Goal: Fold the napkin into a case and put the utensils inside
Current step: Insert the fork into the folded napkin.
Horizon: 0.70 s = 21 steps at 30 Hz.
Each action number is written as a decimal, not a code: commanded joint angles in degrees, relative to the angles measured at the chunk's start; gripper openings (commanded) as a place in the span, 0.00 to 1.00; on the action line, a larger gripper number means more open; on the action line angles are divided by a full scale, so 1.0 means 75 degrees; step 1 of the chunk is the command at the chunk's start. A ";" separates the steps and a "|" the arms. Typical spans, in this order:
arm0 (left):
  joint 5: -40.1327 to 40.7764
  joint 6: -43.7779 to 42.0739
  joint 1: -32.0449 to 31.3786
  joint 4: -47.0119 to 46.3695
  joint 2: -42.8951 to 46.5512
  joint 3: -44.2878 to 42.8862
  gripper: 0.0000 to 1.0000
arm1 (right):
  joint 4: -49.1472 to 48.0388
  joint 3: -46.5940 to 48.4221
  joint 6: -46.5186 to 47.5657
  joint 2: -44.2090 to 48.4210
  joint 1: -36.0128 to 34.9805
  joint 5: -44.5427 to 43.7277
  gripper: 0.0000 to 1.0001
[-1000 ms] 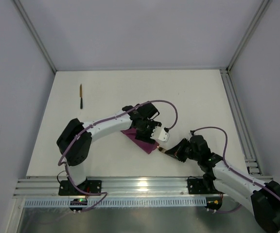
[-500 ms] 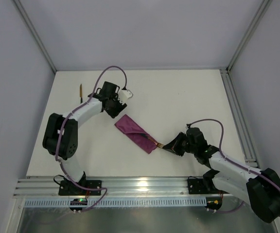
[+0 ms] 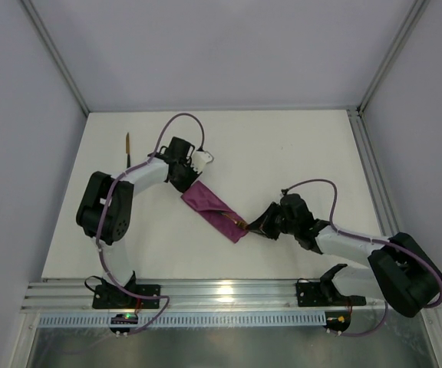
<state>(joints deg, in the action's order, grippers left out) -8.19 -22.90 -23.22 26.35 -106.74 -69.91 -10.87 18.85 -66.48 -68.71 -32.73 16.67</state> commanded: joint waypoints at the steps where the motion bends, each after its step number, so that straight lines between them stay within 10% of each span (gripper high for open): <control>1: -0.0233 0.0088 0.0003 -0.0290 0.0040 0.0063 0.16 | -0.1126 0.0322 -0.0311 -0.0389 -0.0218 -0.0393 0.04; 21: -0.0256 0.0053 0.0167 -0.0372 0.0216 0.0286 0.23 | -0.2405 -0.0217 -0.1308 -0.0846 -0.0780 -0.2527 0.04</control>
<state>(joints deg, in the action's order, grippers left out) -8.86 -22.90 -22.37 25.06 -106.67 -68.27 -24.93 16.60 -75.26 -75.00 -37.87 2.42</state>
